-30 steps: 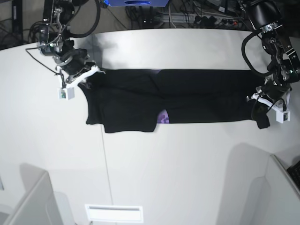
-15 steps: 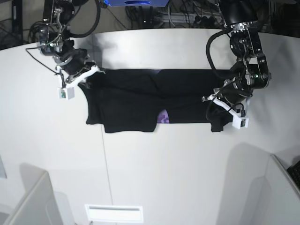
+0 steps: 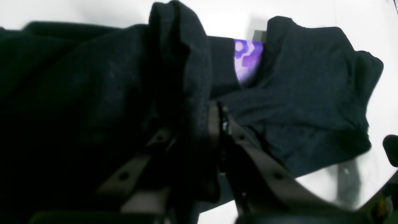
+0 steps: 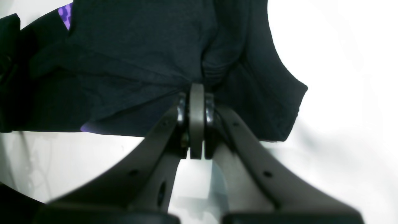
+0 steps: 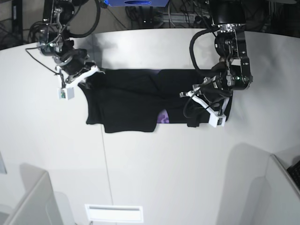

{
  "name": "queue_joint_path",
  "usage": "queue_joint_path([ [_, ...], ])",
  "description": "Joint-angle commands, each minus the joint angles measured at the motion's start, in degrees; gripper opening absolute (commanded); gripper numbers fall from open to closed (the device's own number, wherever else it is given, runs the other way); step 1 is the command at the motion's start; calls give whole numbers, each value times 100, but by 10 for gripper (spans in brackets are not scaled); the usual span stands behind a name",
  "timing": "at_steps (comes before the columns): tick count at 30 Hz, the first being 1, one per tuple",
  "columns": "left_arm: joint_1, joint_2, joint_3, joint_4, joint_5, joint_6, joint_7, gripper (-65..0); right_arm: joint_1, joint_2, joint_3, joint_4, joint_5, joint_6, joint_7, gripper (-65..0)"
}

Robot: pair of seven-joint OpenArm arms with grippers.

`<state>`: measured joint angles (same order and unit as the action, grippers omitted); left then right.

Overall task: Fold the T-shirt properly
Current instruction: 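Lift the sleeve end with the left gripper and fold it toward the right gripper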

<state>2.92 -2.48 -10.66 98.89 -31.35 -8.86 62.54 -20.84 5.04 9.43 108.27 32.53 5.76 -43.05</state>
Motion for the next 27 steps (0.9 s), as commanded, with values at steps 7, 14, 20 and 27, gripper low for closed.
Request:
queue_joint_path([
  [7, -296, 112, -3, -250, -78, -15, -96, -650, 23, 37, 28, 96, 56, 0, 125, -650],
  [14, -402, 121, 6, -373, -104, -15, -87, -650, 23, 37, 28, 96, 56, 0, 133, -650],
  [20, -402, 112, 94, -373, -104, -24, -79, -650, 23, 37, 28, 96, 56, 0, 133, -650],
  [27, -402, 103, 393, -373, -104, -24, -105, -571, 23, 37, 28, 96, 56, 0, 133, -650],
])
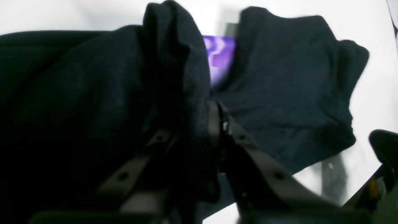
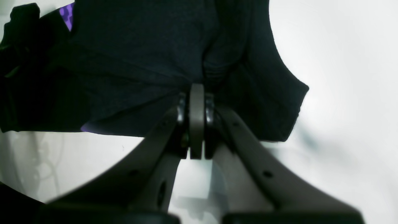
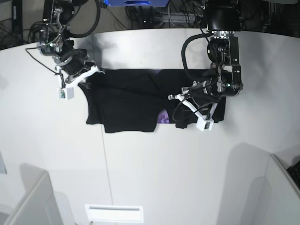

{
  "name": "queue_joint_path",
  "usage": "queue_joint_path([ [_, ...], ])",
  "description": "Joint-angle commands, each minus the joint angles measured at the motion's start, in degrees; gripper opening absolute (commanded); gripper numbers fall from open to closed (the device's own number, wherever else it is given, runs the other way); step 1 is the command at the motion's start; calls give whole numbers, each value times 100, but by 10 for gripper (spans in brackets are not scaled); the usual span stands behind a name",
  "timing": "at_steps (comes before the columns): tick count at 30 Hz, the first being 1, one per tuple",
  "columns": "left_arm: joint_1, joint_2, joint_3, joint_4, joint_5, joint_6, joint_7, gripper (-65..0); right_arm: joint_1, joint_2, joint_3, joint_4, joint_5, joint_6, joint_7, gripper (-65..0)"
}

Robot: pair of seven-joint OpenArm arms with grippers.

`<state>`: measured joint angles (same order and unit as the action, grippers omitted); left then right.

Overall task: Fold the T-shirt properly
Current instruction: 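Lift the sleeve end with the left gripper and fold it toward the right gripper, then grasp both ends of the shortened strip with both grippers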

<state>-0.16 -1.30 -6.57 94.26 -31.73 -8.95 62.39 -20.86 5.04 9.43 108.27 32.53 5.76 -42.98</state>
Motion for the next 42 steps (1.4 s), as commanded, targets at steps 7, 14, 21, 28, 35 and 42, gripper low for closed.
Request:
queue_joint_path([
  [7, -146, 126, -16, -103, -76, -15, -90, -257, 16, 37, 28, 96, 56, 0, 118, -650],
  [14, -181, 644, -16, -138, -85, -41, -90, -132, 16, 37, 28, 96, 56, 0, 127, -650],
  [21, -155, 838, 661, 82, -93, -41, -90, -132, 113, 37, 485, 105, 65, 0, 118, -650],
  [28, -6, 706, 239, 645, -93, -41, -63, -138, 324, 98, 916, 70, 1094, 9, -23, -650],
  [35, 452, -59, -1844, 908, -93, -41, -72, -650, 1018, 107, 1294, -291, 2193, 35, -1289, -281],
  [42, 917, -824, -3462, 882, -85, -50, -90, -650, 1801, 582, 1250, -1943, 2685, 35, -1491, -174],
])
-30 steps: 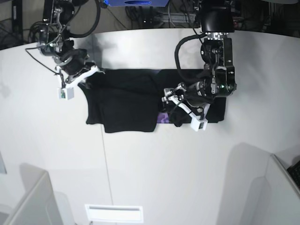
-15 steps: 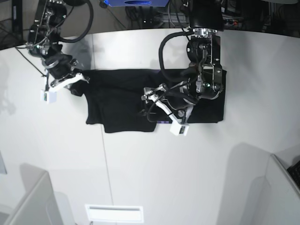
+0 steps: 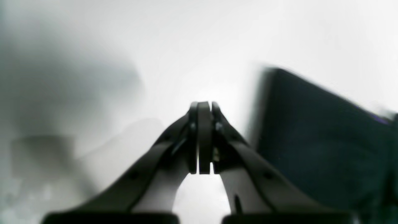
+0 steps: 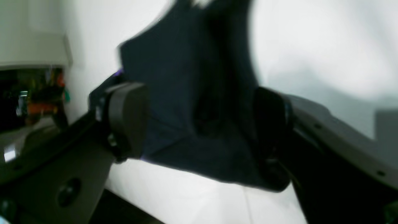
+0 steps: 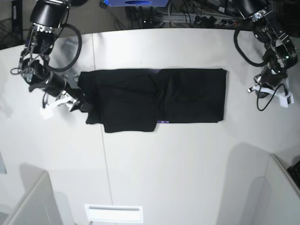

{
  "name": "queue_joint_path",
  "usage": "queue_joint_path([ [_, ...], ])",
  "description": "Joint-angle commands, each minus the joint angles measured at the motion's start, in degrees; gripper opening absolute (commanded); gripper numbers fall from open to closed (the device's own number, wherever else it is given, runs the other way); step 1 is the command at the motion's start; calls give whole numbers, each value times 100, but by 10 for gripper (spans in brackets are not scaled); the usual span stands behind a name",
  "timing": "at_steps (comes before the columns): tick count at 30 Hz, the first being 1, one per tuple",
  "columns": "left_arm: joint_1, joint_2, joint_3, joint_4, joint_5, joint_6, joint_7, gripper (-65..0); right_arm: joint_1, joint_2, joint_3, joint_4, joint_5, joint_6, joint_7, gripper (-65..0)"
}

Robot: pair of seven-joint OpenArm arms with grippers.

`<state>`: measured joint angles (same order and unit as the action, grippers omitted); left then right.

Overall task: Fold the T-shirt properly
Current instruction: 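Grasp both ends of the shortened strip with both grippers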

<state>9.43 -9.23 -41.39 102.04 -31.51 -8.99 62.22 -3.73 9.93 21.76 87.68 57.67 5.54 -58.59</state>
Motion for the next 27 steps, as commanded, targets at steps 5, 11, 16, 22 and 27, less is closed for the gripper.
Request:
queue_joint_path([
  [5, 55, -312, -182, -151, -89, -90, -81, -650, 658, 523, -431, -746, 163, 74, 79, -168],
  [11, 46, -285, -173, -529, -80, -582, -81, -650, 746, 699, -1099, -1388, 172, 567, 122, -173],
  [16, -95, -294, -165, -740, -71, -591, -90, -650, 553, 655, -1169, -1335, 154, 646, 70, -174],
  [22, -200, -294, -130, -925, -63, -591, -90, -650, 456, 664, -1811, -1300, 154, 646, 131, -176],
  [27, -244, -400, 714, -1206, -54, -591, -362, -650, 421, 646, -1873, -1309, 154, 620, 342, -176],
])
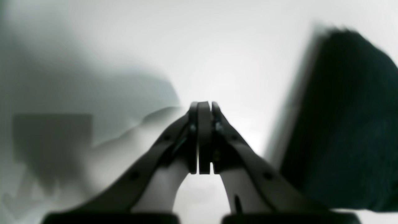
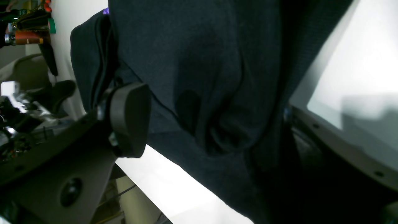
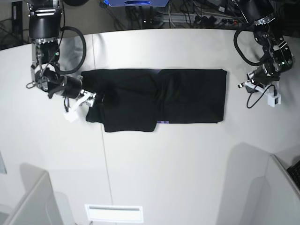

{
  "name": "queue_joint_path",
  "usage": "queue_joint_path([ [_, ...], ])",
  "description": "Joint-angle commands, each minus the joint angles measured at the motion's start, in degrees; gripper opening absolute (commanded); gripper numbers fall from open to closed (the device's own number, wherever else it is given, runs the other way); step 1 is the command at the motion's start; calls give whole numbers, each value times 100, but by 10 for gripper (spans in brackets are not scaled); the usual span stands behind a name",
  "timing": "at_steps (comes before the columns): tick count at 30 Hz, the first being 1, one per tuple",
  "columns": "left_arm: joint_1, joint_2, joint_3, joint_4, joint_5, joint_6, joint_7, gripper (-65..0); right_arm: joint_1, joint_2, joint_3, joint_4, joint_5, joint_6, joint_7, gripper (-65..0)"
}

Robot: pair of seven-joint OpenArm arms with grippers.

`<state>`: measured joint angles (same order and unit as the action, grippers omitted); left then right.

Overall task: Fold the T-shirt properly
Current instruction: 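Grasp both ends of the shortened strip with both grippers, then fold the right gripper's end over toward the left gripper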

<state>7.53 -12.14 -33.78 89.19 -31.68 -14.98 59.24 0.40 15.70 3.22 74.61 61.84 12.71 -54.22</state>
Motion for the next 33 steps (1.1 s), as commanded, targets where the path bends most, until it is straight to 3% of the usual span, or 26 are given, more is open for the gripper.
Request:
queue_joint_path([
  [1, -45, -109, 156, 9, -36, 8, -232, -650, -1, 69, -19, -2, -264, -97, -77, -177],
  [3, -45, -118, 516, -167, -36, 8, -478, -650, -1, 60, -19, -2, -264, -97, -51, -179],
  [5, -63, -170, 798, -396, -36, 8, -584, -650, -1, 60, -19, -2, -264, -106, 107, -225],
  [11, -309, -364, 1694, -853, -36, 8, -610, -650, 25, 69, -19, 25, -264, -106, 450, -614],
  [12, -388, -373, 1888, -853, -36, 8, -610, -650, 43, 69, -19, 42, -264, -106, 450, -650],
  [15, -529, -540, 2556, -870, -36, 8, -601, -650, 52, 78, -19, 227, -316, -185, 450, -650],
  [20, -731, -619, 3224, -853, -36, 8, -566, -650, 69, -36, -186, 1141, -1222, -836, 415, -650],
  [26, -960, -601, 3523, -756, -36, 8, -566, -650, 52, -142, -722, 2319, -1925, -1284, 239, -650],
  [33, -1083, -601, 3681, -730, -45, 8, -557, -650, 52, -151, -1496, 3278, -1951, -1987, 248, -650],
])
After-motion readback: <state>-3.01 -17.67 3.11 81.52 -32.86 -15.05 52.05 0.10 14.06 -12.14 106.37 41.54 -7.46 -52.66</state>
